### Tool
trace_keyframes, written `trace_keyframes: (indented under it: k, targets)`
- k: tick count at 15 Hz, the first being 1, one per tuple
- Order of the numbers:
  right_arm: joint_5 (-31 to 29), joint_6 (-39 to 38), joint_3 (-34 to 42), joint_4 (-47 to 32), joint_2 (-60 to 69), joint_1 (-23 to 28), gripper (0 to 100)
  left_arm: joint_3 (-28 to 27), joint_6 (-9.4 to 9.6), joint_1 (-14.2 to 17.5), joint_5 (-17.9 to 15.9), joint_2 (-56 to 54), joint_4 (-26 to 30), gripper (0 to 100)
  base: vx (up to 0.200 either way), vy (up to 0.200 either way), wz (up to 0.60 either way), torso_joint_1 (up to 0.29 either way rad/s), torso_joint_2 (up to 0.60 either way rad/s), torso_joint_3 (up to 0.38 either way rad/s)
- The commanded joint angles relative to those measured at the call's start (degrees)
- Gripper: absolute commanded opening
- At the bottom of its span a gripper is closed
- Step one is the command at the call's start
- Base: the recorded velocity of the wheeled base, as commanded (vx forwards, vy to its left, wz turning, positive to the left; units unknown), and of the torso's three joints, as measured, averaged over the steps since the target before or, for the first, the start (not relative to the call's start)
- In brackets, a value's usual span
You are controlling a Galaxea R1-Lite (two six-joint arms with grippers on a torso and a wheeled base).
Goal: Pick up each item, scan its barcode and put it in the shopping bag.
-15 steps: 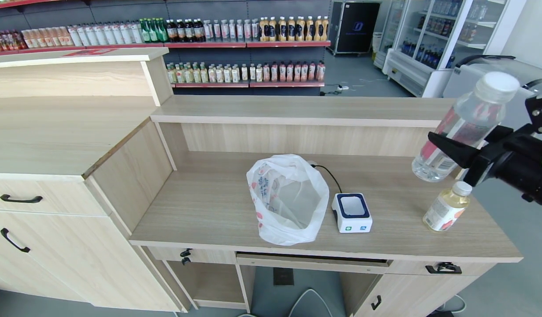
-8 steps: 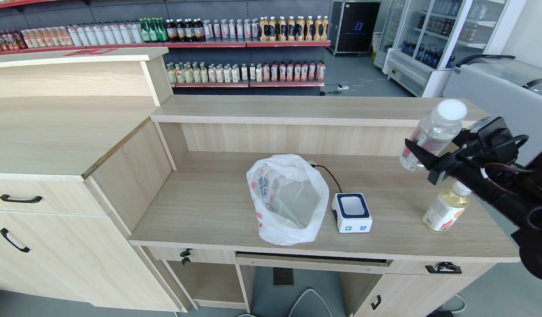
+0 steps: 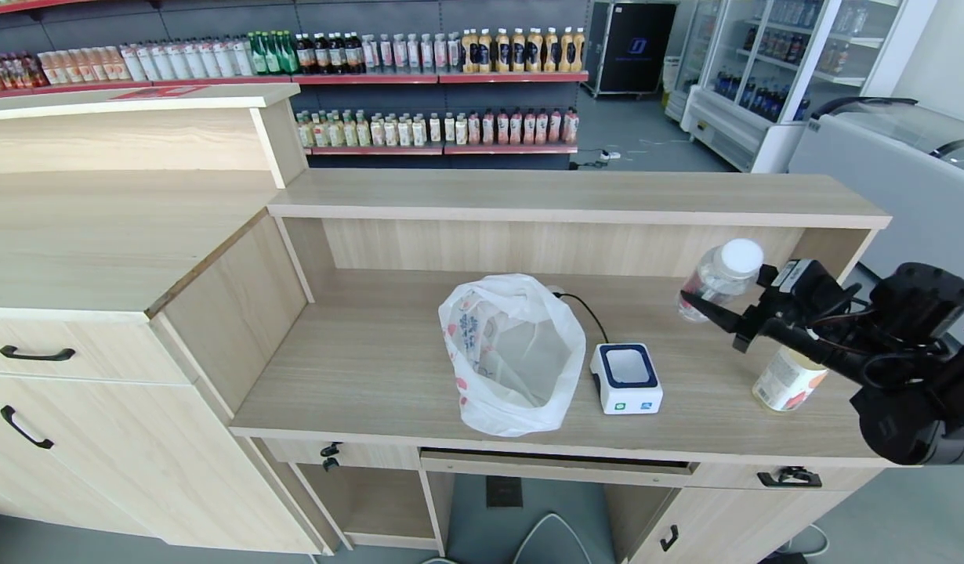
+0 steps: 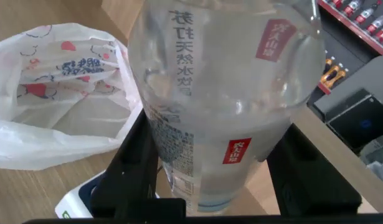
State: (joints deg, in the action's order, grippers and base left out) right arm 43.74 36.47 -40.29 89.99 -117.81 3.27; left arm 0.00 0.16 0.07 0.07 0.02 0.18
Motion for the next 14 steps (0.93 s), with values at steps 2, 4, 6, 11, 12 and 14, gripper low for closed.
trace_keyframes:
  k: [2,4,6,11,12,14]
  targets:
    - [4.42,1.58,-2.16,0.01,-5.06,1.74,0,0.0,0.02,0.01,0.01,-0.02,-0.01,100,0.0,0.0,0.0,0.0,0.0,0.0]
    - [6.97,2.02,-5.41,0.01,-7.43,2.01,0,0.0,0.02,0.01,0.01,-0.02,-0.01,100,0.0,0.0,0.0,0.0,0.0,0.0]
    - [8.38,1.93,-8.31,0.01,-9.46,1.92,0,0.0,0.02,0.01,0.01,-0.02,-0.01,100,0.0,0.0,0.0,0.0,0.0,0.0]
    - [8.99,2.02,-14.55,0.01,-14.64,1.04,0,0.0,0.02,0.01,0.01,-0.02,-0.01,100,0.0,0.0,0.0,0.0,0.0,0.0]
    - [8.99,2.02,-15.34,0.01,-15.08,0.86,0,0.0,0.02,0.01,0.01,-0.02,-0.01,100,0.0,0.0,0.0,0.0,0.0,0.0]
    - [9.08,2.02,-16.66,0.01,-16.75,0.6,0,0.0,0.02,0.01,0.01,-0.02,-0.01,100,0.0,0.0,0.0,0.0,0.0,0.0]
